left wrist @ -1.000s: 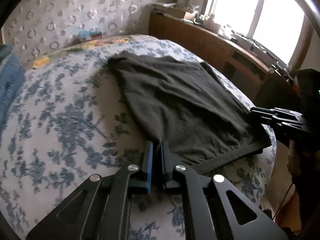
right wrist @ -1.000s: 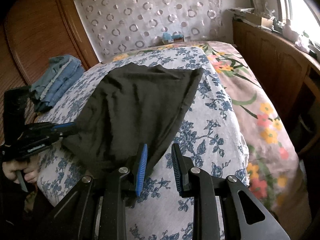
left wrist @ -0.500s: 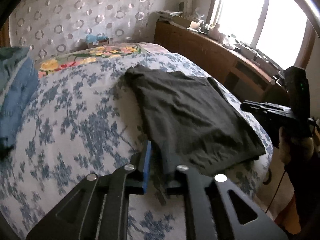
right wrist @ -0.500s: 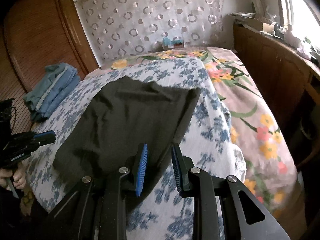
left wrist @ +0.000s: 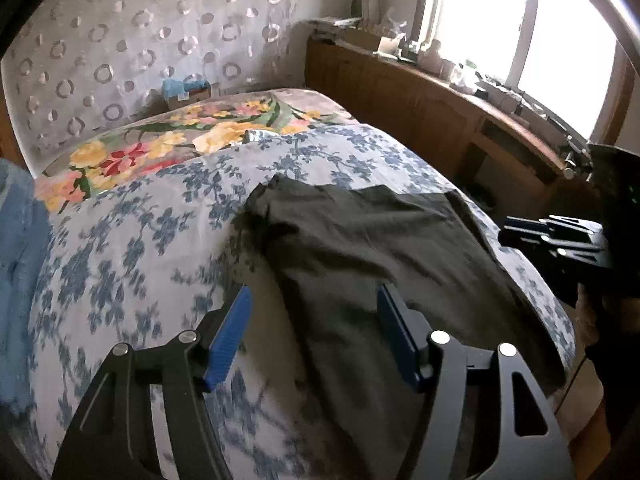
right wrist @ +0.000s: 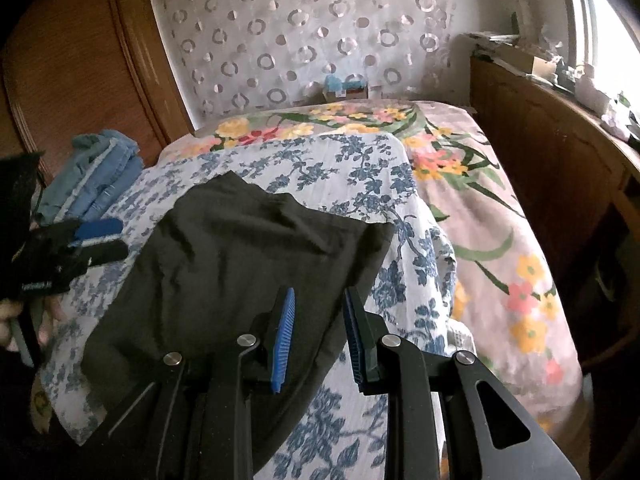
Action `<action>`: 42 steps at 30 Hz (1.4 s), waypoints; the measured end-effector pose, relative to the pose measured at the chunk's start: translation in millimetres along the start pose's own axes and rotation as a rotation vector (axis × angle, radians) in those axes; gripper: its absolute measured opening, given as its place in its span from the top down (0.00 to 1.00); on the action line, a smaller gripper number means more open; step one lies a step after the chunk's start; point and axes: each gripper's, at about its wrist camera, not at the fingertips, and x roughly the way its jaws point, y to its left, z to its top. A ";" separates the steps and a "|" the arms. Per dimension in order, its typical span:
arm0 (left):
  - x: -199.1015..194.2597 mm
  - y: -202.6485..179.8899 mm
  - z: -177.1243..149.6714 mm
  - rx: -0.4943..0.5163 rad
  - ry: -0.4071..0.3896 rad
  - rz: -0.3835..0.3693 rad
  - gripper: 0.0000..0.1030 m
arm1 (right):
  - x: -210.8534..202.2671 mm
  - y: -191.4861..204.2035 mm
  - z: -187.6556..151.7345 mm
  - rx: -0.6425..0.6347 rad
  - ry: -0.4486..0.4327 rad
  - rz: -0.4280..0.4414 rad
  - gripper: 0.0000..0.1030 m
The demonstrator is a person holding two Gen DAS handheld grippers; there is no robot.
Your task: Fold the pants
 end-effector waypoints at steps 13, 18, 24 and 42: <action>52.9 13.8 35.2 -0.031 0.057 -0.005 0.42 | 37.1 -23.4 25.2 0.047 0.069 -0.055 0.74; 61.1 12.0 34.9 -0.008 0.058 0.023 0.65 | 50.4 -27.0 34.5 0.073 0.097 -0.038 0.74; 50.6 14.9 33.6 0.008 0.005 0.058 0.93 | 52.9 -29.6 43.0 0.058 0.072 -0.029 0.93; 66.5 23.4 33.3 -0.083 0.066 -0.018 0.56 | 38.8 -6.4 38.5 -0.061 0.024 -0.066 0.98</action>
